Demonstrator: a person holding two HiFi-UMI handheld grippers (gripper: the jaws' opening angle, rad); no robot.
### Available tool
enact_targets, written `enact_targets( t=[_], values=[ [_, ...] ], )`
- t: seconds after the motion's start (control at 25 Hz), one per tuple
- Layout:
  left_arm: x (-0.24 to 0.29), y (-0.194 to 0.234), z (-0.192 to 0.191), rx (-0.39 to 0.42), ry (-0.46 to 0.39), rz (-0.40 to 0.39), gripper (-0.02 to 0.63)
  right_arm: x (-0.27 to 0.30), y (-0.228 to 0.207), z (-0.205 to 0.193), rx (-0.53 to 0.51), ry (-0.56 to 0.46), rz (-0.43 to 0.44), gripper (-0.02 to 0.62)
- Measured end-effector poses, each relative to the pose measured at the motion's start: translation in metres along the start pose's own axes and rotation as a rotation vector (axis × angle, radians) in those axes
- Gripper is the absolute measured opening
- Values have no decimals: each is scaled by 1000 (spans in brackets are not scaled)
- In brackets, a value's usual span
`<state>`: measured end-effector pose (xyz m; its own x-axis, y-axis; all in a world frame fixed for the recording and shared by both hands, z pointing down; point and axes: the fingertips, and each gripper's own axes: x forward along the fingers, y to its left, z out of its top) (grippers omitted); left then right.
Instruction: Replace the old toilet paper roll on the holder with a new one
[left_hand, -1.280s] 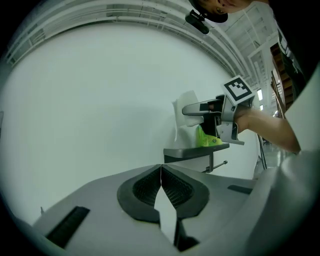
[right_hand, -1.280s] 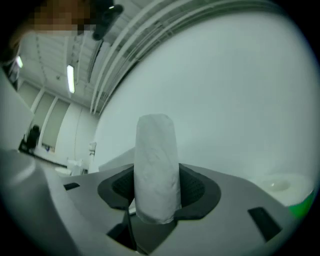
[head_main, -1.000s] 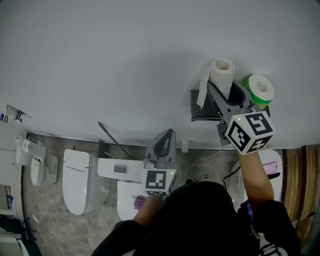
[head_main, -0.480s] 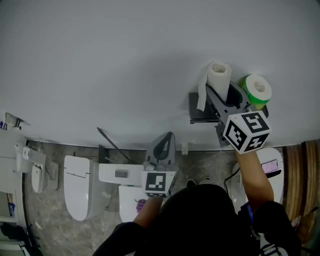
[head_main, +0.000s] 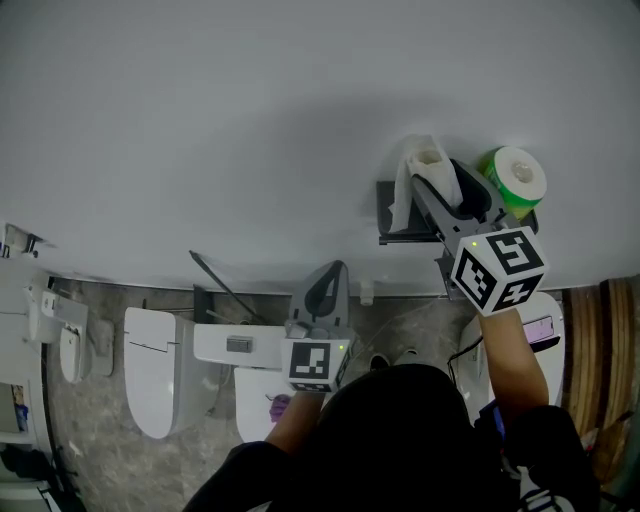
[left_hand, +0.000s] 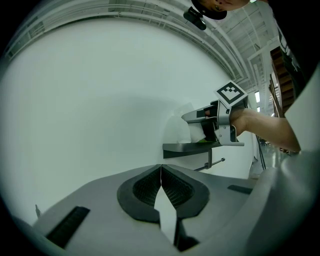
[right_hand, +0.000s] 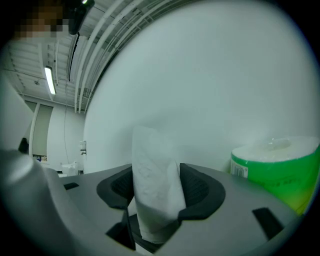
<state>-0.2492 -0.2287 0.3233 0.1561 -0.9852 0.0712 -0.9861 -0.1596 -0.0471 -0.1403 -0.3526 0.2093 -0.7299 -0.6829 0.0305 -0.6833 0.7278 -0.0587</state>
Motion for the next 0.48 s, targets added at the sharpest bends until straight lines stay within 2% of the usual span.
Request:
enact_targets(
  t=[0.2,0.32,0.48],
  values=[
    [5,-6,2,6,5,-16,23,-11,2,-6,-52,44,-8,235],
    [7,-6,1,22,9,-23,23,-20,5,-9,-121,36,-22,209],
    [9,-7,-2,24,9,-30,23,-22,4,-10,-156,20,-62,202]
  ],
)
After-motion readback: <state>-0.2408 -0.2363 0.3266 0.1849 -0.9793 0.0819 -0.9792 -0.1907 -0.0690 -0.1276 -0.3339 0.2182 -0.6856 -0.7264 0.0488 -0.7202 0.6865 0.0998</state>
